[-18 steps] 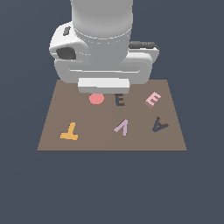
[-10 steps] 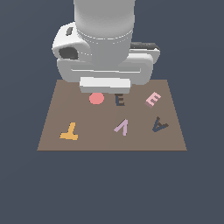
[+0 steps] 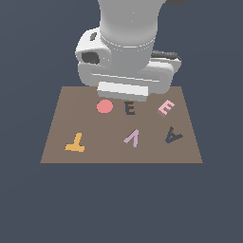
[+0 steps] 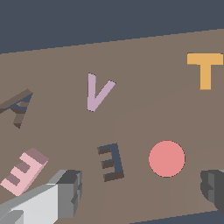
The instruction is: Insert a designated object into the corresponding slot on a board.
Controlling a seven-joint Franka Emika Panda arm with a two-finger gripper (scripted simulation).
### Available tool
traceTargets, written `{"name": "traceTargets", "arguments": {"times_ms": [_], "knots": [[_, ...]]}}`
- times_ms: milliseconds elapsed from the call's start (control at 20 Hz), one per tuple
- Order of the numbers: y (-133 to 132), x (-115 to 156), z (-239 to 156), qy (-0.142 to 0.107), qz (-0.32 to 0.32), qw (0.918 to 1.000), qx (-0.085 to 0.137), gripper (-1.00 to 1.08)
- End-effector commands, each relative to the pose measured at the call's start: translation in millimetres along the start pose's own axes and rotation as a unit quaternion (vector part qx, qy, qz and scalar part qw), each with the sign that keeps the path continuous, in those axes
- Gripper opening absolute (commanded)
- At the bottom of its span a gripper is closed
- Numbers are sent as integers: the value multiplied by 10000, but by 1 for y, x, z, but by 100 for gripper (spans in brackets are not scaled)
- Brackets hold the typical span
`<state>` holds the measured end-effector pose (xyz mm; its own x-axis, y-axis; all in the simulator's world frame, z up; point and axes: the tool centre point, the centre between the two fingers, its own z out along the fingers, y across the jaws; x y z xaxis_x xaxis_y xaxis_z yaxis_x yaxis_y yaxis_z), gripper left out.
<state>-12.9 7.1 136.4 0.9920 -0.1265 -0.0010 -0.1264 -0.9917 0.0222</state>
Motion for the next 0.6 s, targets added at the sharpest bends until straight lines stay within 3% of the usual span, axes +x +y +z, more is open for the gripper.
{"name": "traceTargets", "arguments": {"times_ms": [0,300,550], "knots": [[-8,-6,6,-3,203,9998,7,100],[-35,-22,22,-10,827,9966,27,100],[-65,-35,39,-16,1460,9893,47,100]]}}
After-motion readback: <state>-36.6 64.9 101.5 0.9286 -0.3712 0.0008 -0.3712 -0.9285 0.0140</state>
